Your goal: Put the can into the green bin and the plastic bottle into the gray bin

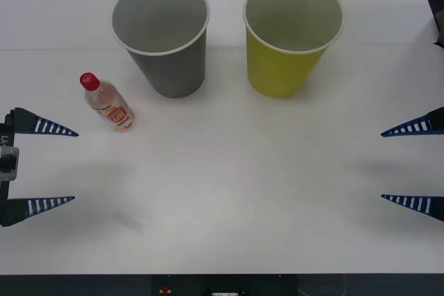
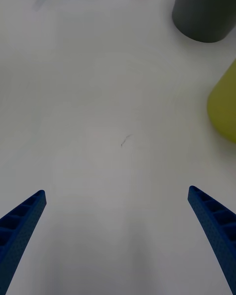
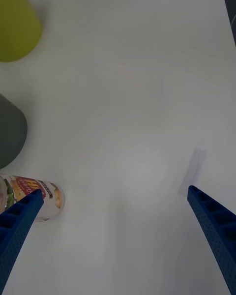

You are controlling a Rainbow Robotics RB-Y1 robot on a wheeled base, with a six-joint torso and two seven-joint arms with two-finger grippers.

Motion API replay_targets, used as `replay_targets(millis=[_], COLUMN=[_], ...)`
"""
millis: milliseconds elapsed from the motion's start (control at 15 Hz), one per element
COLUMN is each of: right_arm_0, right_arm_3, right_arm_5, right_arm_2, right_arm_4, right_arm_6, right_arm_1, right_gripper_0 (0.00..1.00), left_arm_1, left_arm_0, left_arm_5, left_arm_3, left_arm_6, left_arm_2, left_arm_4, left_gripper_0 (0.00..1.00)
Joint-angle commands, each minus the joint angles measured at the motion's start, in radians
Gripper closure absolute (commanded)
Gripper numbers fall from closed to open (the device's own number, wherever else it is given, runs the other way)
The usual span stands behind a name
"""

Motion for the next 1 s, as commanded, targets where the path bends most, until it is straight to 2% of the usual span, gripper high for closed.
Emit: replay_targets(millis=[67, 133, 200, 667, 867, 1000], right_arm_0=[0.000, 0.000, 0.000, 0.000, 0.000, 0.000], right_arm_3=[0.000, 0.000, 0.000, 0.000, 0.000, 0.000], right_arm_5=[0.000, 0.000, 0.000, 0.000, 0.000, 0.000], right_arm_2=[0.000, 0.000, 0.000, 0.000, 0.000, 0.000], right_arm_4=[0.000, 0.000, 0.000, 0.000, 0.000, 0.000], right_arm_6=[0.000, 0.000, 0.000, 0.000, 0.000, 0.000], right_arm_1=[0.000, 0.000, 0.000, 0.000, 0.000, 0.000], right_gripper_0=[0.00, 0.00, 0.00, 0.00, 0.00, 0.00], left_arm_1=[0.000, 0.000, -0.036, -0.045, -0.048, -0.074], left_arm_0=[0.000, 0.000, 0.027, 0.054, 0.077, 0.083], left_arm_5=[0.000, 0.000, 0.004, 0.027, 0.028, 0.028], left_arm_3=[0.000, 0.000, 0.016, 0.033, 0.090, 0.117], left_arm_6=[0.000, 0.000, 0.000, 0.023, 0.029, 0.034], left_arm_2=[0.000, 0.000, -0.012, -0.004, -0.006, -0.006], left_arm_4=[0.000, 0.000, 0.002, 0.013, 0.085, 0.113], left_gripper_0=[0.00, 0.00, 0.00, 0.00, 0.00, 0.00])
